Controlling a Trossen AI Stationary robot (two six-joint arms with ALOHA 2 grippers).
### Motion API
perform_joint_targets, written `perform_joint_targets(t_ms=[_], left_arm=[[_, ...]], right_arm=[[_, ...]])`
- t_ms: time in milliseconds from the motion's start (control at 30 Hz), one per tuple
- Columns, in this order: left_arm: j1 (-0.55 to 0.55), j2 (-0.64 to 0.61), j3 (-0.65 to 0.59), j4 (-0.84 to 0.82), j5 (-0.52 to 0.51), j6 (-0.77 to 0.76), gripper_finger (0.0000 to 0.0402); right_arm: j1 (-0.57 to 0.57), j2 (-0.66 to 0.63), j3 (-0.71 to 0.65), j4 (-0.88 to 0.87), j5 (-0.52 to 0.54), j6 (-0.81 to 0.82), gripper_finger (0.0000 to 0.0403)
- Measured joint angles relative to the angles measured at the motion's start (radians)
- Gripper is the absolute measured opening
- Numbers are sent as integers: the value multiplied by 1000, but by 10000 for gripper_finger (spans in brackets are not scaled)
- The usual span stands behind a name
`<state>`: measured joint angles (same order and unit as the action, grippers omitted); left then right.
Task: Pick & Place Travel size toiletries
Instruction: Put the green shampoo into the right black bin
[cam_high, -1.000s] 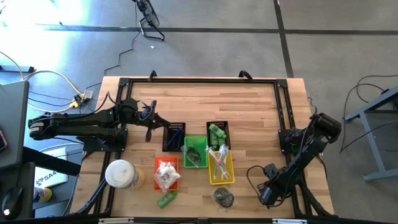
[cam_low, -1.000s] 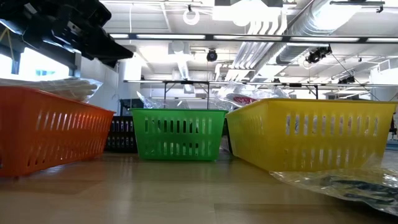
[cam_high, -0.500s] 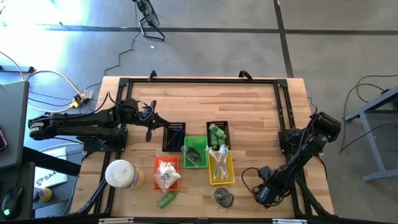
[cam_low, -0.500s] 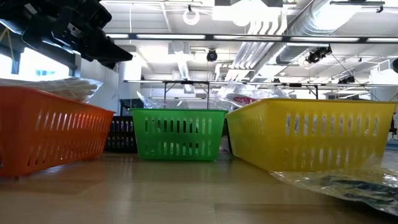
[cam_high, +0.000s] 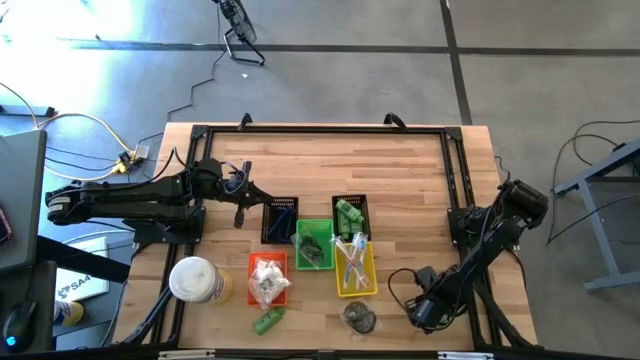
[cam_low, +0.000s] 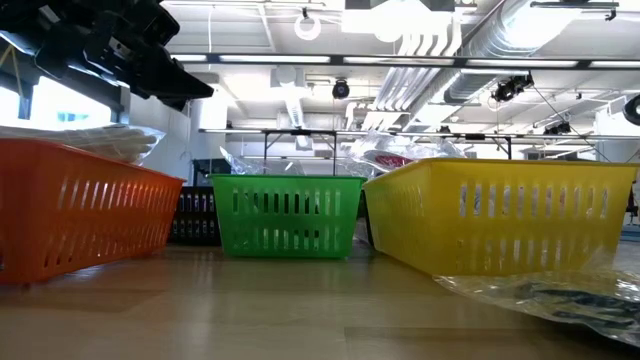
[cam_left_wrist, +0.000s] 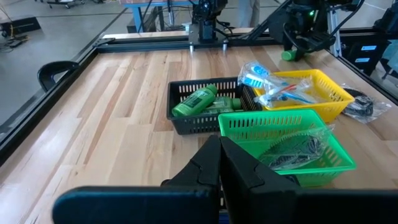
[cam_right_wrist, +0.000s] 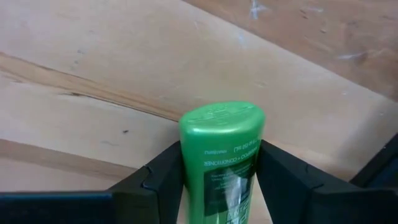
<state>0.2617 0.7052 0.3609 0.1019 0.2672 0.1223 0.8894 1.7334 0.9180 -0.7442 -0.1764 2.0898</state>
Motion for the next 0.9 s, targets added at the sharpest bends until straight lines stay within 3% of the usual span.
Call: perform_joint_targets(t_ms=[200,533,900], left_arm=[[0,0,0,0,0,0,0],[0,0,0,0,1,0,0],[0,0,0,1,3,0,0]], right_arm=[[2,-12,25,-46,58,-2,169],[-27,-123,29,-104,368,-12,159],[-147,-239,30,-106,651,-231,156]])
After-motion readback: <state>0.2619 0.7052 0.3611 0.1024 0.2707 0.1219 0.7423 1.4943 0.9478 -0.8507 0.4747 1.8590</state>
